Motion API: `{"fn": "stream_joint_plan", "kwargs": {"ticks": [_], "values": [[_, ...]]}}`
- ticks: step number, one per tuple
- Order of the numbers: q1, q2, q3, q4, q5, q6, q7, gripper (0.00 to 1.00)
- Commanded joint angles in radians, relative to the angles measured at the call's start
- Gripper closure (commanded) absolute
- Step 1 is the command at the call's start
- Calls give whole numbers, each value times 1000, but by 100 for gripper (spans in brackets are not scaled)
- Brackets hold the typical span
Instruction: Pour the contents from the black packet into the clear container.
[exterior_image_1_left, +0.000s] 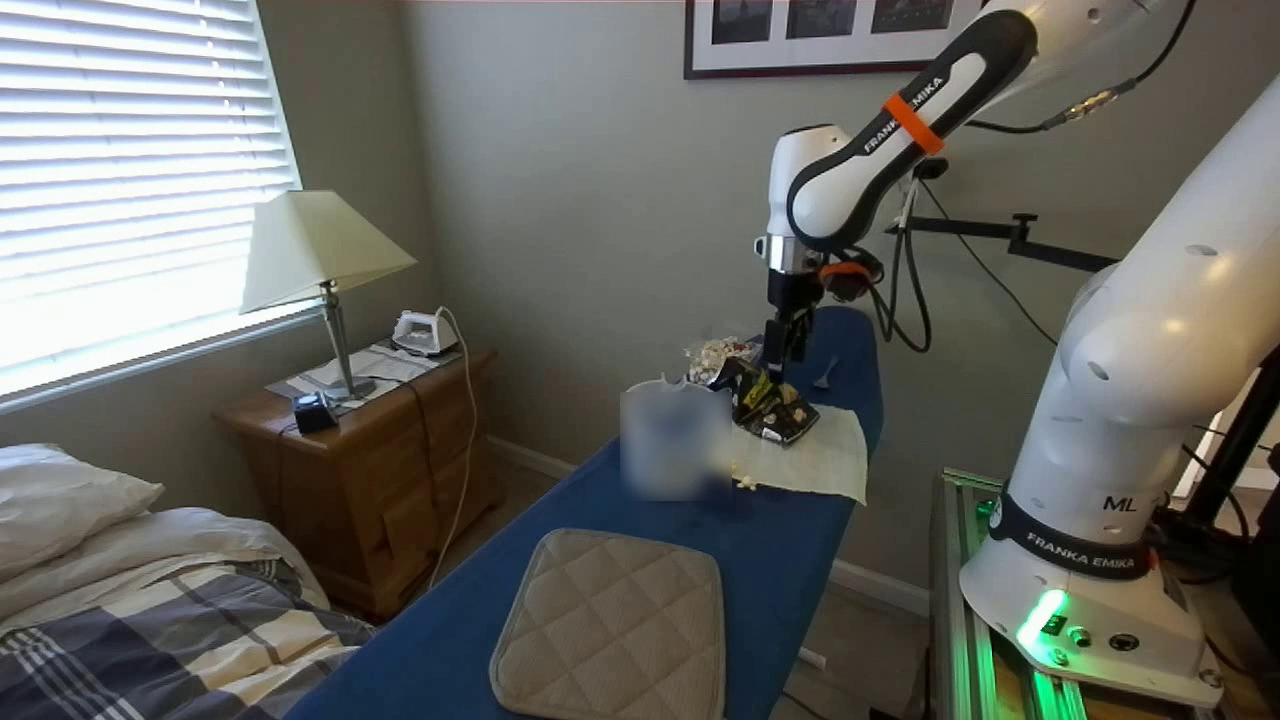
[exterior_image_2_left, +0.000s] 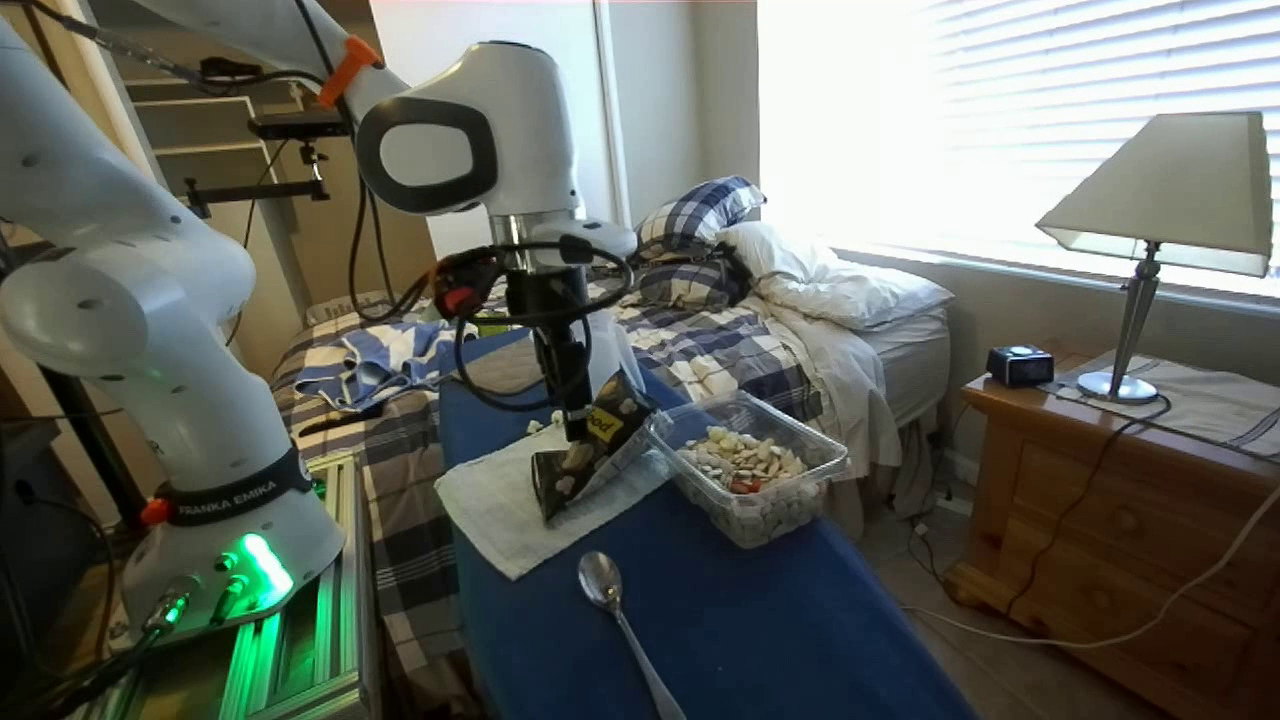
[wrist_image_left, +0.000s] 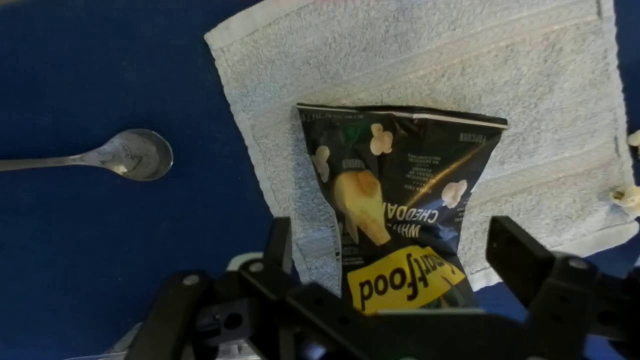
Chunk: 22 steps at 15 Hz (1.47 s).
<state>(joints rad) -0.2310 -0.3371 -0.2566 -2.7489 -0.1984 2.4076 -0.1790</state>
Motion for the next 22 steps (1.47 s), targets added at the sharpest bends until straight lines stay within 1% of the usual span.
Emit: {"fn": "stream_joint_plan", "kwargs": {"ticks": [1, 2, 3, 4, 6, 7, 9, 13, 14, 15, 18, 22], "values": [[-6, 49, -4, 0, 17, 38, -18, 6], [-4, 58, -5, 0, 20, 43, -20, 27], [-2, 68, -6, 0, 25, 52, -23, 30], [-1, 75, -6, 0, 28, 58, -26, 31], [1, 89, -6, 0, 33, 72, -29, 45], [1, 95, -6, 0, 34, 77, -30, 54], [2, 105, -4, 0, 35, 91, -31, 66], [2, 122, -3, 0, 34, 111, -32, 95], [1, 124, -3, 0, 33, 112, -30, 99], [1, 128, -2, 0, 32, 117, -29, 100], [4, 120, 8, 0, 30, 101, -10, 100], [24, 73, 44, 1, 42, 37, 33, 100]]}}
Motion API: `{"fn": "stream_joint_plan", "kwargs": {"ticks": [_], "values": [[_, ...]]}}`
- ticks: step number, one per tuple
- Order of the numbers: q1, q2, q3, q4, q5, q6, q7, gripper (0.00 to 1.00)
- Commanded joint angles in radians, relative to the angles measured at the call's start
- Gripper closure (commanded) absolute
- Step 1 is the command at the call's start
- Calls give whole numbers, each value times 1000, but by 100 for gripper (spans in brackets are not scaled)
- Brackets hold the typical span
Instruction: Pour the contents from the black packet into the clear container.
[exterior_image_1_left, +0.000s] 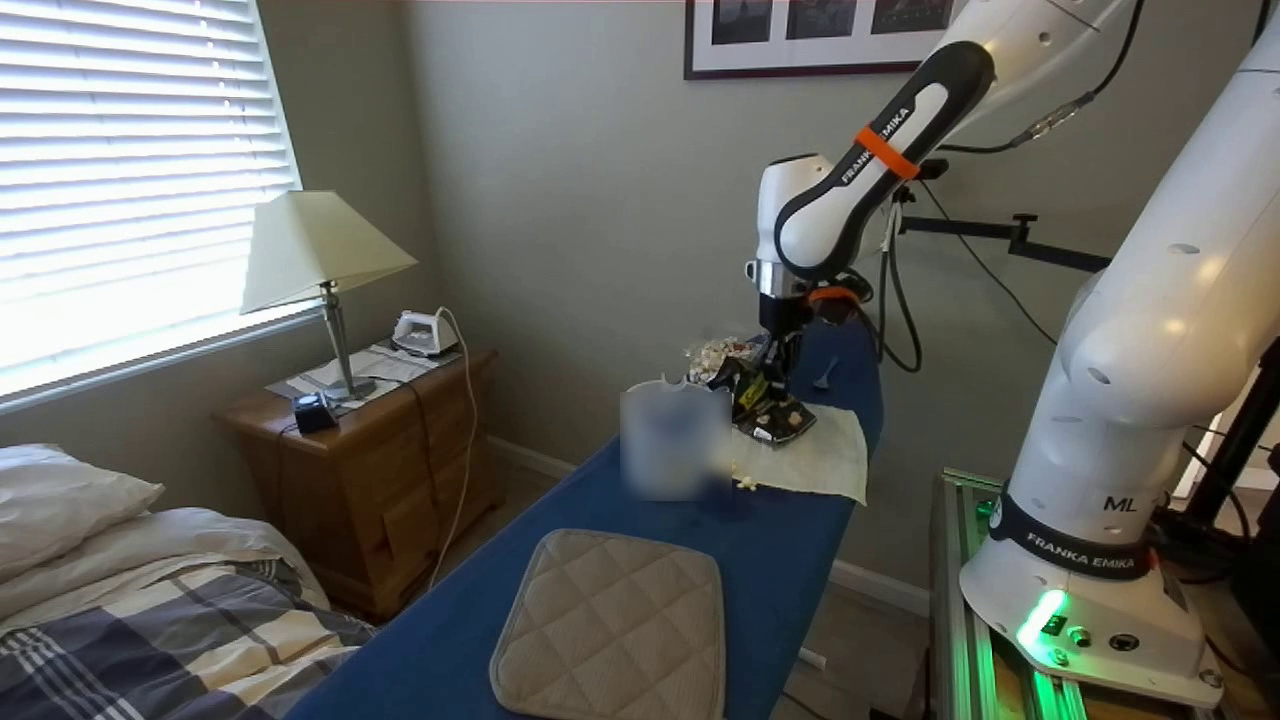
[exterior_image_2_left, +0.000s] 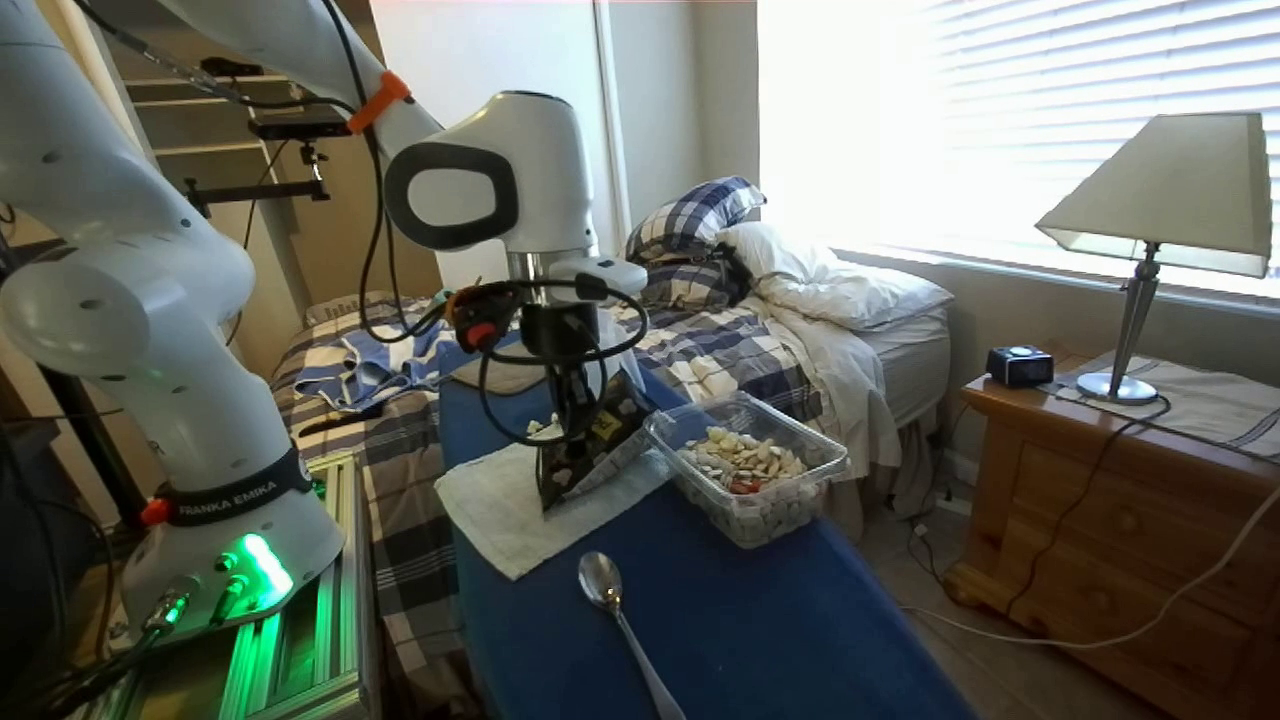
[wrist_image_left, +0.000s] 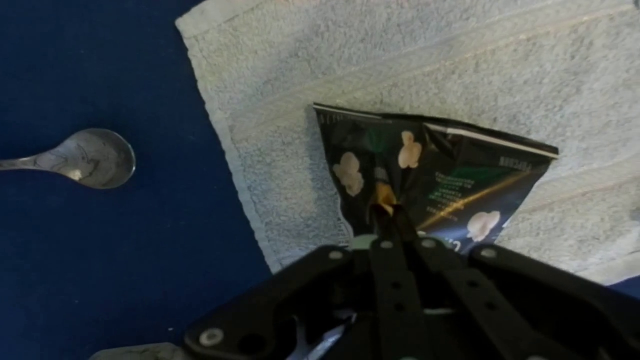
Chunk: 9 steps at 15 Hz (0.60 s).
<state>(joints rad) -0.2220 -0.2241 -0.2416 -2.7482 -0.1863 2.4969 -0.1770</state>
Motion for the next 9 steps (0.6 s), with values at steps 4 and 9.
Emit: {"fn": "stream_joint_plan", "kwargs": {"ticks": [4, 9], "values": [[32, -96, 87, 7, 20, -122, 127, 100], [26, -106, 162, 68, -1, -173, 313, 100]]}}
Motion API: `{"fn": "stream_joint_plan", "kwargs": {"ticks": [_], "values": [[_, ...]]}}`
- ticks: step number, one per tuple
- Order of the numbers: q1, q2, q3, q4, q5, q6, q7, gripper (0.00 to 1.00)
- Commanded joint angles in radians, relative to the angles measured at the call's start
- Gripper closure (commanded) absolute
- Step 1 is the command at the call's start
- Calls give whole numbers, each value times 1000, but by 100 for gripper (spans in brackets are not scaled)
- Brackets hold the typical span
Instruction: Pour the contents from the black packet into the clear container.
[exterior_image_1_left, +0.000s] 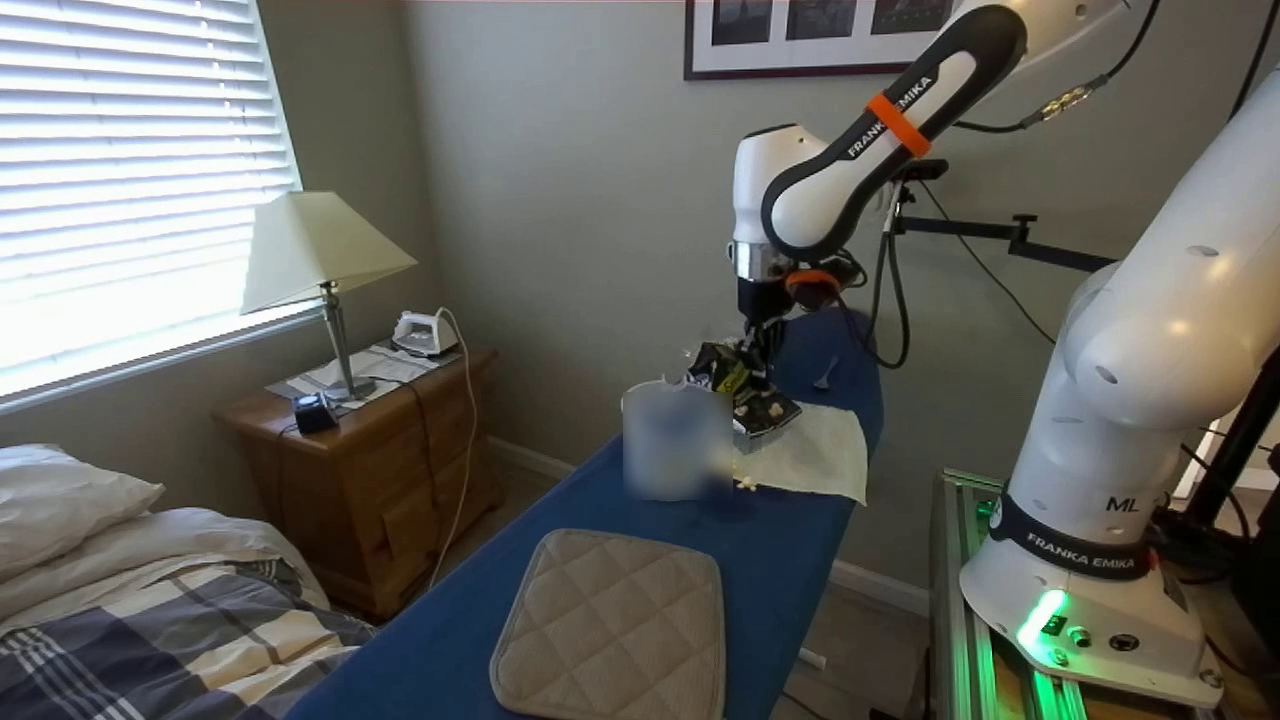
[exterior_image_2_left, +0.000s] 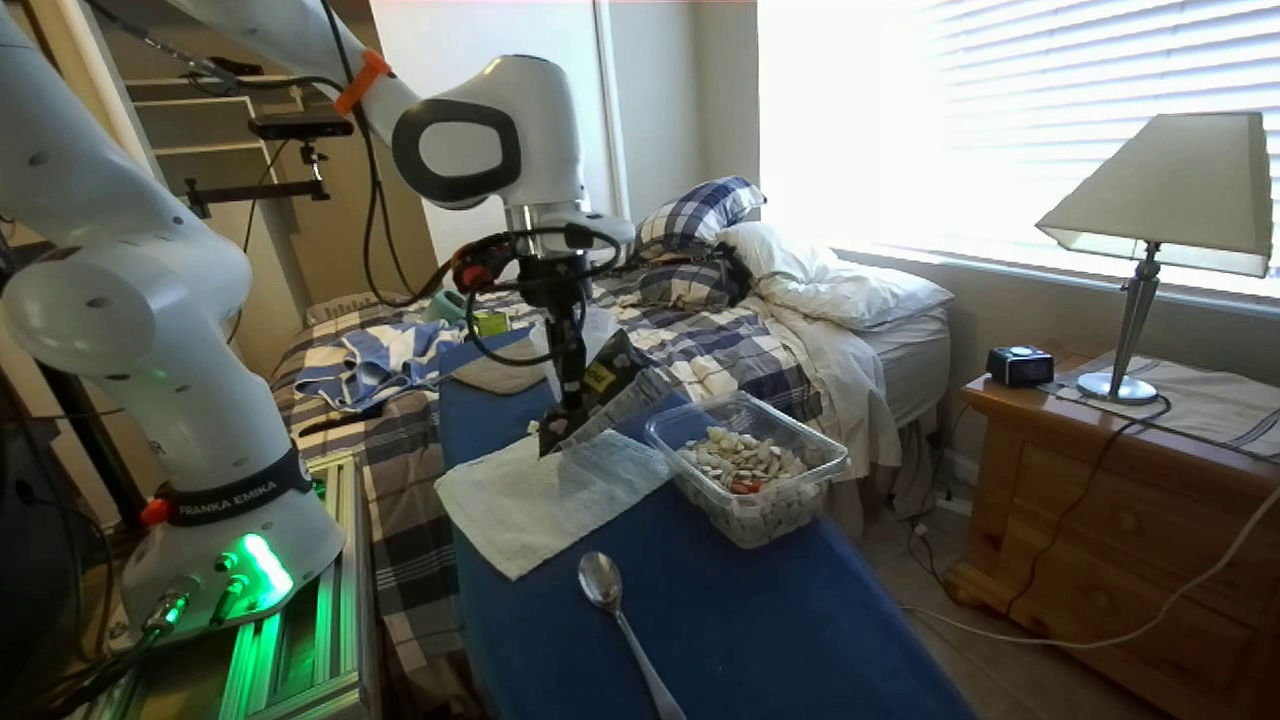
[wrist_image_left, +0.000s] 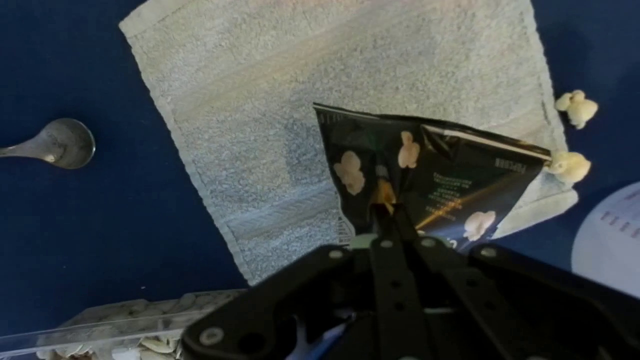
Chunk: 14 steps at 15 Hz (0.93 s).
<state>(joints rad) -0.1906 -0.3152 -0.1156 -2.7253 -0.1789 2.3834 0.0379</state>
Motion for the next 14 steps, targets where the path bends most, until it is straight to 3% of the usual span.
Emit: {"fn": "stream_joint_plan", "kwargs": {"ticks": [1, 7, 14], "values": [[-6, -11, 47, 63, -10, -75, 132, 100], [-3, 25, 78, 231, 6, -254, 299, 100], [-14, 92, 59, 412, 36, -464, 479, 100]]}}
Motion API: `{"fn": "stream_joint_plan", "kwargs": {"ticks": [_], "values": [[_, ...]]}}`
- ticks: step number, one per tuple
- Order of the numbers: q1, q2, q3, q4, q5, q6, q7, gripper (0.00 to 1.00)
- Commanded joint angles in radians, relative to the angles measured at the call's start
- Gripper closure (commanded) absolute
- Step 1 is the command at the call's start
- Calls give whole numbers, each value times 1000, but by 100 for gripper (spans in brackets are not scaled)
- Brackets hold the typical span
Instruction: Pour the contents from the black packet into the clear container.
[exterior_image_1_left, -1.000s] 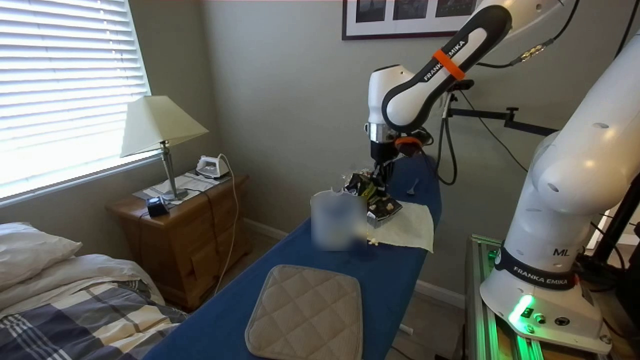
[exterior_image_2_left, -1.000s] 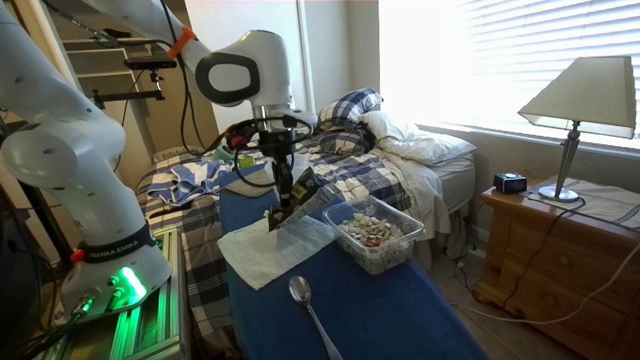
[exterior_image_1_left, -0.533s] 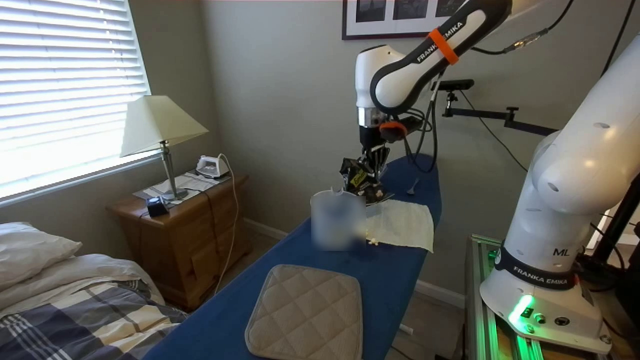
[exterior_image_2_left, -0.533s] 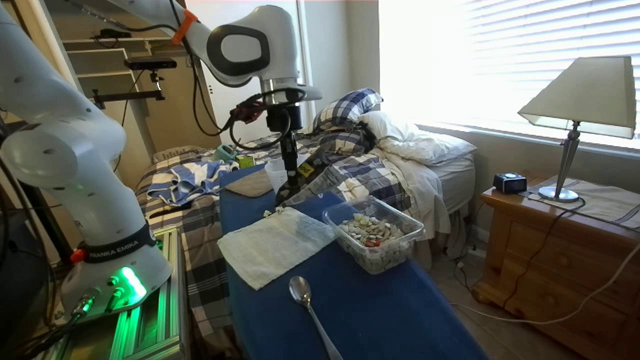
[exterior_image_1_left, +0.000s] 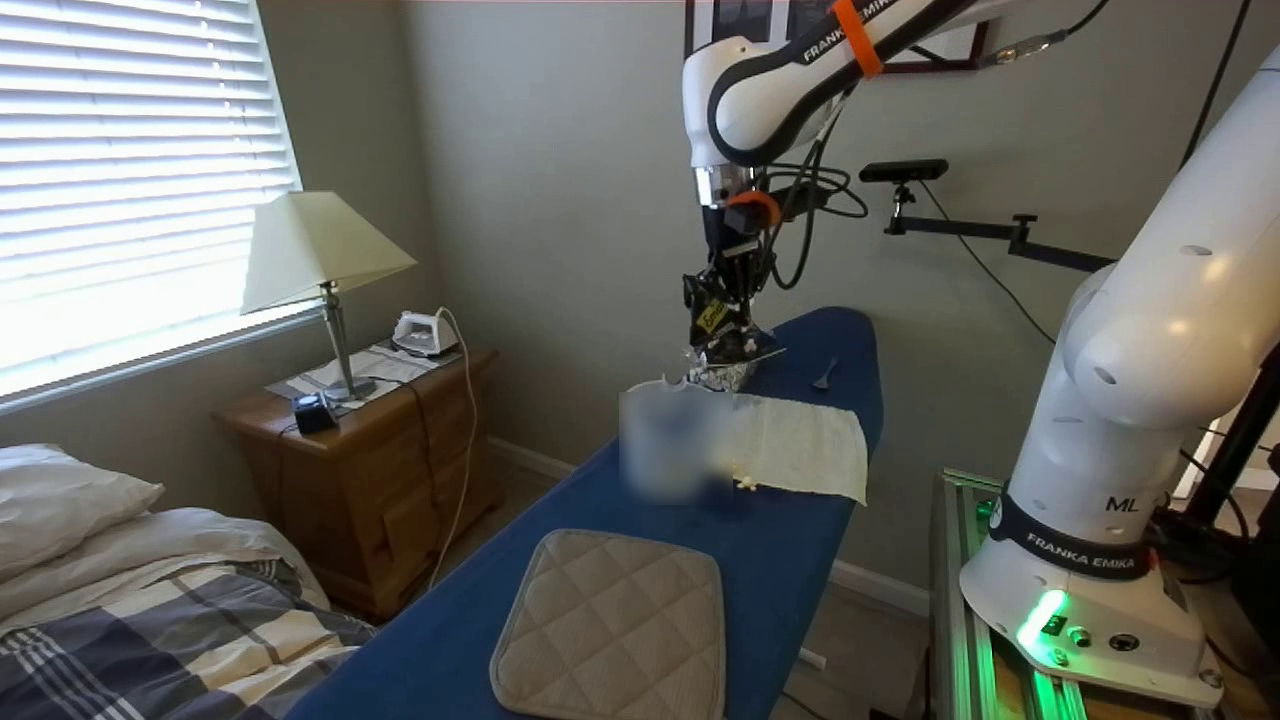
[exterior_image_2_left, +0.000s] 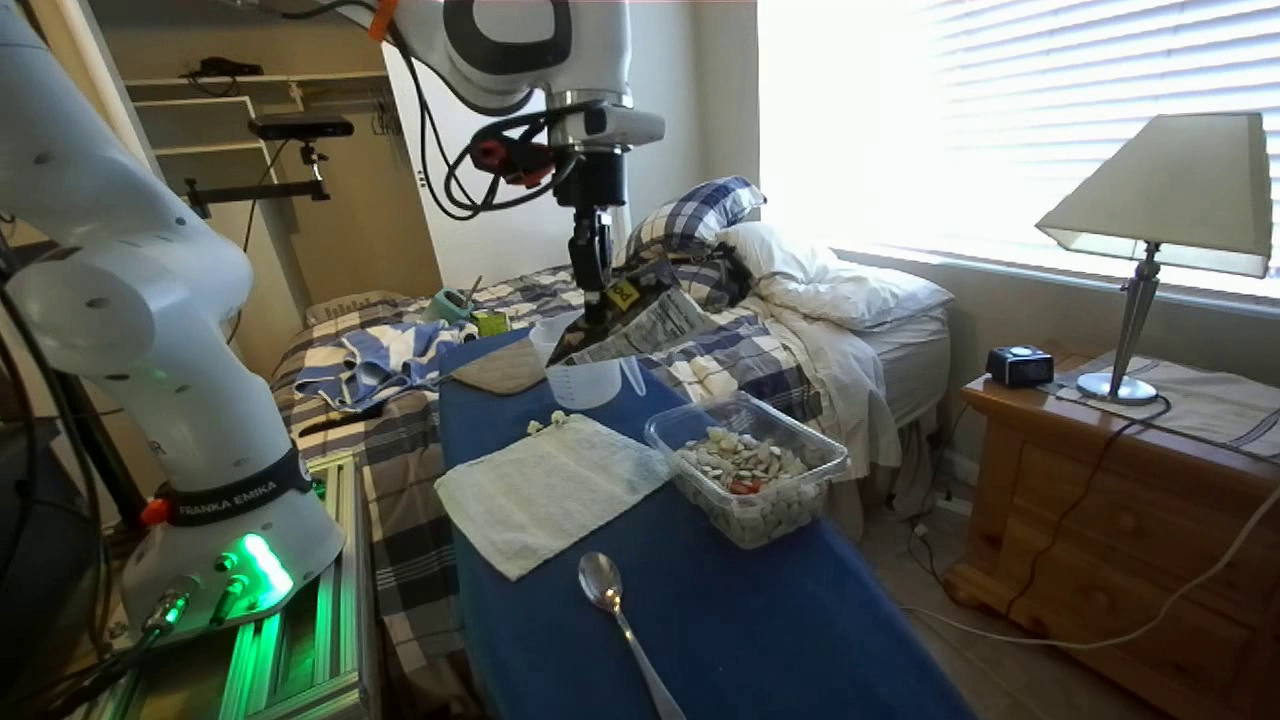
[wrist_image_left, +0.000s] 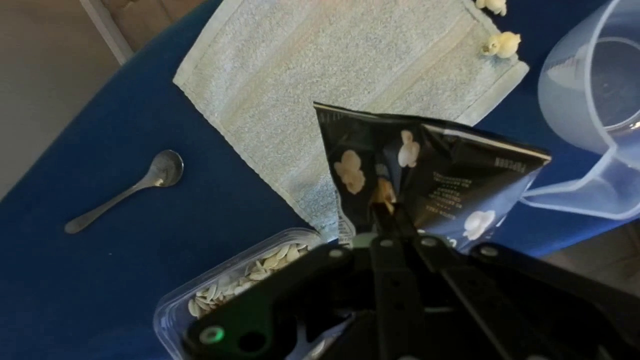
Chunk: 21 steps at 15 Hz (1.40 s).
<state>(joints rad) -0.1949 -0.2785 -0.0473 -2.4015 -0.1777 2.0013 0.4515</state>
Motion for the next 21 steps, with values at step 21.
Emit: {"fn": "stream_joint_plan", "kwargs": {"ticks": [21], "values": [[-45, 264, -184, 302, 413, -234, 195, 100]]}}
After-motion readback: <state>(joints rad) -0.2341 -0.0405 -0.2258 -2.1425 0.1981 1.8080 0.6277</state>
